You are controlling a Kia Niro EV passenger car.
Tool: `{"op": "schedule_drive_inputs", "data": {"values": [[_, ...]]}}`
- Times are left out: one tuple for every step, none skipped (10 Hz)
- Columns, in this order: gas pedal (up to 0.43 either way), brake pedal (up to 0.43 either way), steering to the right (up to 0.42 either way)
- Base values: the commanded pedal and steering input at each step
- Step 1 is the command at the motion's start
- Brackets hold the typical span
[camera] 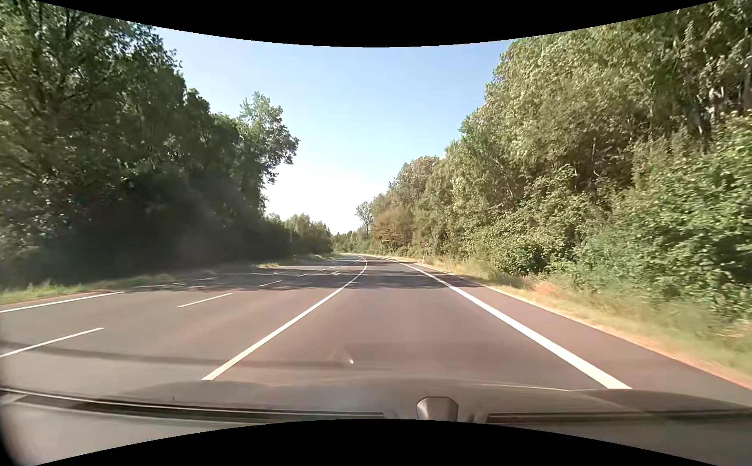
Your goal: Follow the waypoints while adhering to traffic rules and regulations
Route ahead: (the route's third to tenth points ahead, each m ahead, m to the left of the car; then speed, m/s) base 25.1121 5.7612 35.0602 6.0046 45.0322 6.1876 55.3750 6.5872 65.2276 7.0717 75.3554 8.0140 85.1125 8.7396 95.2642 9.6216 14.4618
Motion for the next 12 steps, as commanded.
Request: {"op": "schedule_drive_inputs", "data": {"values": [[0.480, 0.006, -0.012], [0.480, 0.006, -0.012], [0.480, 0.006, -0.012], [0.480, 0.006, -0.012], [0.480, 0.006, -0.012], [0.480, 0.006, -0.010], [0.480, 0.006, -0.010], [0.480, 0.006, -0.009], [0.469, 0.006, -0.008], [0.461, 0.006, -0.006], [0.461, 0.006, -0.006], [0.461, 0.006, -0.006]]}}
